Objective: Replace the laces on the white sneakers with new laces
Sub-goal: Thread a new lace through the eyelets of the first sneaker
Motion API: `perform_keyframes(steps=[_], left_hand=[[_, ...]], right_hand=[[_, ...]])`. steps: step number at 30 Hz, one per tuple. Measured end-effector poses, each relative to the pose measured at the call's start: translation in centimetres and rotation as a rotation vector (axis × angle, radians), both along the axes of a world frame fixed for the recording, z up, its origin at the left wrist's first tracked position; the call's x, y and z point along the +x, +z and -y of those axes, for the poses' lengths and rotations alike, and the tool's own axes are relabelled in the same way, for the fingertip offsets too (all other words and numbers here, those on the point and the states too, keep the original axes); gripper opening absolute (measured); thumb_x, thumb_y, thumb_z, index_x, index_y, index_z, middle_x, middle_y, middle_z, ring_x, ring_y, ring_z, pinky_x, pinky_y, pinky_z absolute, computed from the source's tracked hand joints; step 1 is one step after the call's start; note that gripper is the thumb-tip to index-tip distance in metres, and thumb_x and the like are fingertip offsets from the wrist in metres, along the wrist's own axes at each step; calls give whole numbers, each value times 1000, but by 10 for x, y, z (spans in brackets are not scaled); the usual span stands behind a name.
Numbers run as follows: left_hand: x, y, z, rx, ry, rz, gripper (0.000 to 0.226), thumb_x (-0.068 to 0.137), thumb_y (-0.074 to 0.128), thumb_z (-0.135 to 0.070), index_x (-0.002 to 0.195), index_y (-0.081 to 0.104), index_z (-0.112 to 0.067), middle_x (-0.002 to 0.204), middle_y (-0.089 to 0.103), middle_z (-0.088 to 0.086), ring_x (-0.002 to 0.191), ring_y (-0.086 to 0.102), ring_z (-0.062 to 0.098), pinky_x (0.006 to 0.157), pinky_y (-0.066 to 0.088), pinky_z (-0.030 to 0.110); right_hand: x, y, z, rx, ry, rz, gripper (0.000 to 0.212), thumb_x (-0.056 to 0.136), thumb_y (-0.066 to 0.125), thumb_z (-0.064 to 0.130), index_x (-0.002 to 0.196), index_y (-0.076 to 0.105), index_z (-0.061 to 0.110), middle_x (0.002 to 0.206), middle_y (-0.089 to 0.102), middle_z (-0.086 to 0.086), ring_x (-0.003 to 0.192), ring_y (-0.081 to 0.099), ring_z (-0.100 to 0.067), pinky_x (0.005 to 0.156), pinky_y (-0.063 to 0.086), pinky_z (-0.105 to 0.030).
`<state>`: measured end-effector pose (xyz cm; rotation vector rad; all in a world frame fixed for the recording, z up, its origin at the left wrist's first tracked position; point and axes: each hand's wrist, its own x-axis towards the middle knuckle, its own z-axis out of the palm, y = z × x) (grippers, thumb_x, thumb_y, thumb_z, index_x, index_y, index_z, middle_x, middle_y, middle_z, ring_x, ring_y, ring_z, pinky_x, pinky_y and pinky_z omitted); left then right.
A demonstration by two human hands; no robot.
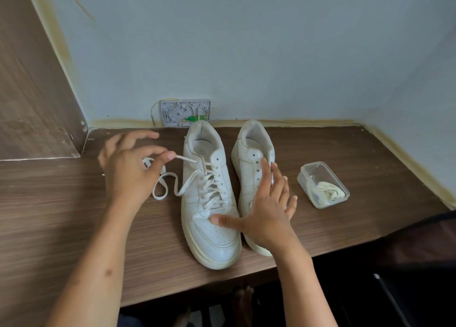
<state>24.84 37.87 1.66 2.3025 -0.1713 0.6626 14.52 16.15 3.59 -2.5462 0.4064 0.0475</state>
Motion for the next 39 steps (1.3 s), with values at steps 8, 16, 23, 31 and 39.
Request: perform_keyframes(steps=[8,16,23,31,39], left_hand=[[4,-6,-31,-30,123,-265,33,92,54,-56,74,74,-36,111,66,-13,116,47,29,100,29,46],[1,2,-34,-70,-124,-468,22,66,71,-65,68,74,-44,96,61,-18,103,49,18,99,36,44],[-7,2,-25,304,-83,-570,19,65,83,-57,79,71,-50,104,51,-17,103,30,15,89,23,37],[-11,6,-28,212,-301,-673,17,54,86,-54,64,74,-49,105,52,-22,108,34,13,97,23,34],[-26,37,-16,-387,-875,-602,43,54,84,-56,75,80,-19,103,55,-13,106,54,2,97,35,17]], right_hand=[[0,-1,1,7,1,8,150,47,76,79,145,-30,40,156,-27,9,147,-26,-25,116,-13,-58],[1,-1,0,8,-6,-2,151,46,75,81,145,-31,40,156,-29,10,147,-26,-26,116,-13,-58],[-1,2,0,13,-7,-10,150,48,75,80,143,-33,40,155,-29,10,146,-27,-26,116,-14,-58],[-1,3,-1,23,-16,9,150,47,76,79,146,-29,38,158,-25,6,147,-24,-26,116,-13,-59],[-3,4,-20,46,108,490,77,68,71,68,137,44,44,146,27,14,136,18,-11,117,16,-48]])
